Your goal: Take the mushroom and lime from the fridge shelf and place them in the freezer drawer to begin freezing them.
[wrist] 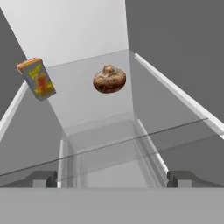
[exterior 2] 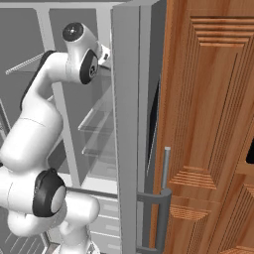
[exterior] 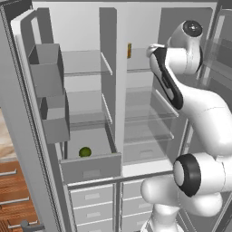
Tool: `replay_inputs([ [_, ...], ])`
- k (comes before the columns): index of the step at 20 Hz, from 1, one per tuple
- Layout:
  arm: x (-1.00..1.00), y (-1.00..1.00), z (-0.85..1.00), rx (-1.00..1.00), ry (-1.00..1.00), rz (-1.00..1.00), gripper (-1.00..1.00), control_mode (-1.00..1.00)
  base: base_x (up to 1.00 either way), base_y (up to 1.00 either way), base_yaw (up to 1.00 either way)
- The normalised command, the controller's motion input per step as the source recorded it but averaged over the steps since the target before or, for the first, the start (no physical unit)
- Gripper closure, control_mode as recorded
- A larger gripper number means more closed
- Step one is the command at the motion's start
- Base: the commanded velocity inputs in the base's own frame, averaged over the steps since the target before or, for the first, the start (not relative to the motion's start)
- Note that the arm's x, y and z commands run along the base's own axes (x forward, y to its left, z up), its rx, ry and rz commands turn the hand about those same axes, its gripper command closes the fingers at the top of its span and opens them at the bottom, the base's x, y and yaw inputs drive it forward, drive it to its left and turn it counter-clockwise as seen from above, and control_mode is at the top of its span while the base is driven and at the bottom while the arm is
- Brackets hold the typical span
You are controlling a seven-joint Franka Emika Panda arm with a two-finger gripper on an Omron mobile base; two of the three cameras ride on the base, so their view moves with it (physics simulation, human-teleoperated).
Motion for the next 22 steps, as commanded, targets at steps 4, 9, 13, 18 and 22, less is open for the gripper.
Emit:
replay_inputs([
  [4, 0.33, 0.00, -0.05, -0.01, -0.01, 0.00, -1.00, -1.00, 0.00, 0.00, 0.00],
  [9, 0.42, -0.15, -0.19, 0.00, 0.00, 0.02, -1.00, -1.00, 0.00, 0.00, 0.00],
  [13, 0.70, -0.04, -0.21, 0.00, 0.00, 0.00, -1.00, -1.00, 0.00, 0.00, 0.00],
  [18, 0.71, 0.00, 0.00, 0.00, 0.00, 0.00, -1.00, -1.00, 0.00, 0.00, 0.00],
  [22, 0.55, -0.07, 0.00, 0.00, 0.02, 0.00, -1.00, -1.00, 0.00, 0.00, 0.00],
])
